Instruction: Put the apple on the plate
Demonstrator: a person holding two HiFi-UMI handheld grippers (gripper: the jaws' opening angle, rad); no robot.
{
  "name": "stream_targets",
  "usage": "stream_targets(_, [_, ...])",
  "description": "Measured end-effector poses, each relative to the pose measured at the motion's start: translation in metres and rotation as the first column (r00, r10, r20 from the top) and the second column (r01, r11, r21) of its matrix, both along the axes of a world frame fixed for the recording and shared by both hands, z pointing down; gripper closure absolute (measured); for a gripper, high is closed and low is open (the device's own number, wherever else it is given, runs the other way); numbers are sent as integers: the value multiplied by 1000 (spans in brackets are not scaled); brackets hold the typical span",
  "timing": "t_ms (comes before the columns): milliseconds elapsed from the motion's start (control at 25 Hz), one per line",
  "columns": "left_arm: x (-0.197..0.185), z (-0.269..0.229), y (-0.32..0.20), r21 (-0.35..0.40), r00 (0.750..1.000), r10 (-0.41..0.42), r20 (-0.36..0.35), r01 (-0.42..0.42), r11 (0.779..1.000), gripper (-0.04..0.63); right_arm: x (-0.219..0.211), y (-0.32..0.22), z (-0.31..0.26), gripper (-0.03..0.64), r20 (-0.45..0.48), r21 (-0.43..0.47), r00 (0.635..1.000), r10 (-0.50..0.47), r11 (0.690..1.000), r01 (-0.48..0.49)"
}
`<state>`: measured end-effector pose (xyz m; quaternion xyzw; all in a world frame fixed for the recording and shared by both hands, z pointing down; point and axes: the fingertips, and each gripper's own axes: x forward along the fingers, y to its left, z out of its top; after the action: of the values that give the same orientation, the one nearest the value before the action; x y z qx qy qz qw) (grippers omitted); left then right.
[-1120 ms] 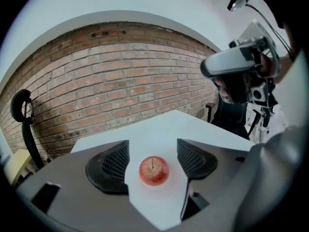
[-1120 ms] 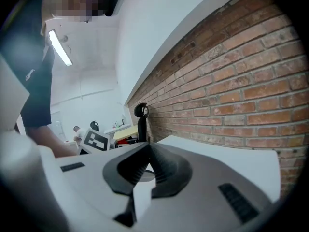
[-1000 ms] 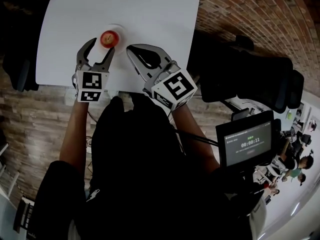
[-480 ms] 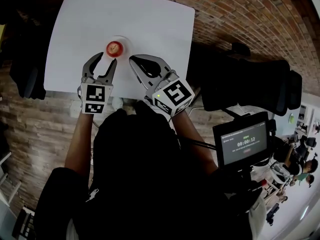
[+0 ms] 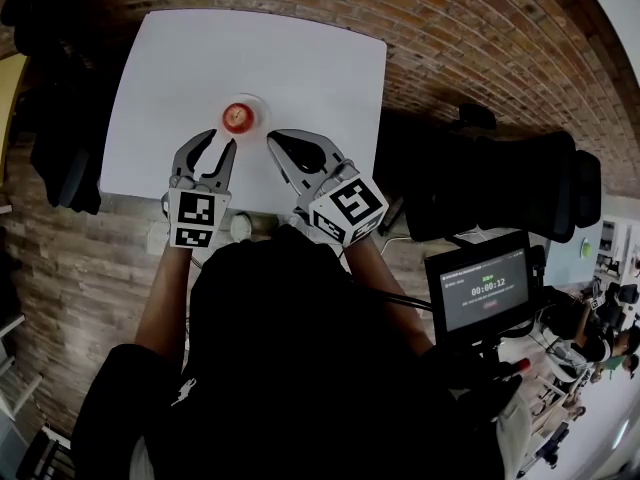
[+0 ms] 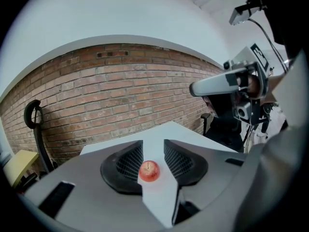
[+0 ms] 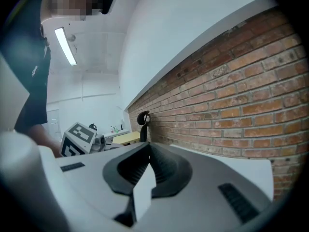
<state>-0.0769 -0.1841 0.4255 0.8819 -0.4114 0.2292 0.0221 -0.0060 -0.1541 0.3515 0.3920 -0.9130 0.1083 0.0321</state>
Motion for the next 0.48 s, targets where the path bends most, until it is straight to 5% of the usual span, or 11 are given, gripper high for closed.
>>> stream_targets(480, [-5, -5, 4, 21, 1000, -2, -13, 2, 1000, 508, -2, -2, 1, 614, -7, 14, 1000, 5, 1000, -5])
